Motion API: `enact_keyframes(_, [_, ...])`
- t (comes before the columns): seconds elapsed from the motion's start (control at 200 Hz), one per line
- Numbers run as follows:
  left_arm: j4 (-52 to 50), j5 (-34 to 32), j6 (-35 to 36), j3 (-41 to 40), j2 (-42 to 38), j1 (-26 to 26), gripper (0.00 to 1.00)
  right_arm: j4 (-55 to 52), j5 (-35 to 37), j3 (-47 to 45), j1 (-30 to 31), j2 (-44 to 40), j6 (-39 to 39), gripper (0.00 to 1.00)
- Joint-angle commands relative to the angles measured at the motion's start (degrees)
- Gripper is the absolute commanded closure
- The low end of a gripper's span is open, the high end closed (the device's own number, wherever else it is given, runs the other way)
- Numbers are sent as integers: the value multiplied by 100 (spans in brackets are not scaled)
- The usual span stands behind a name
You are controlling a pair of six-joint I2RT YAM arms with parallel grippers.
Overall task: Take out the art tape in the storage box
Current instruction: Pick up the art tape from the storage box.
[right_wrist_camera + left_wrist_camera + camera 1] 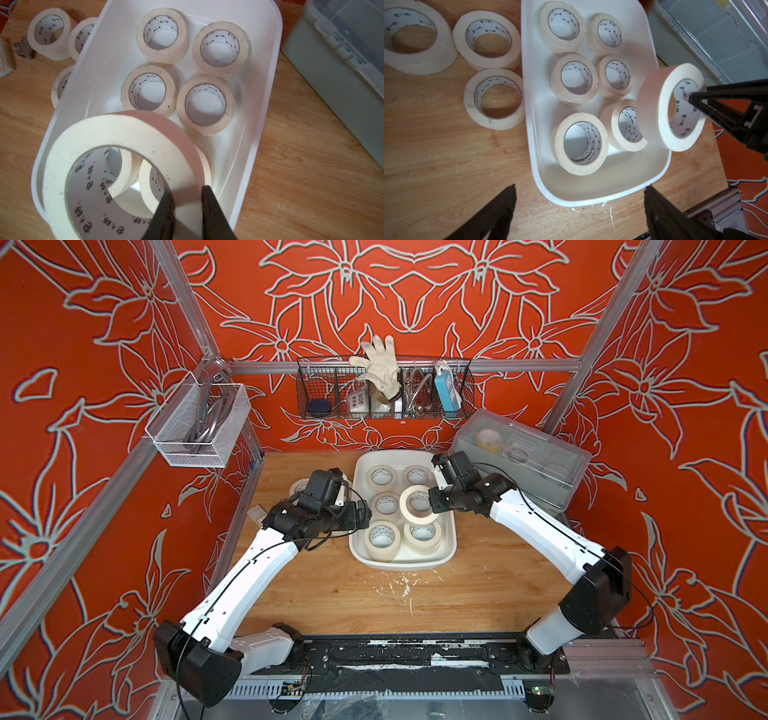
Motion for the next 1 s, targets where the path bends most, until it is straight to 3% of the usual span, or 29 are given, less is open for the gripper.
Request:
enact_keyframes(0.0, [36, -245, 138, 270, 191, -347, 7, -51, 191, -284, 24, -526, -33, 100])
enact_keyframes(0.48, [153, -427, 209, 1221, 1283, -1795, 11, -60, 236, -1315, 129, -1474, 179, 100])
enact_keyframes(0.861, [-62, -466, 142, 1964, 2418, -2113, 19, -24, 158, -1412, 212, -1557, 260, 100])
enact_keyframes(0.996, [-284, -574, 95, 2290, 2793, -2136, 28, -23, 171, -1425, 235, -1584, 268, 100])
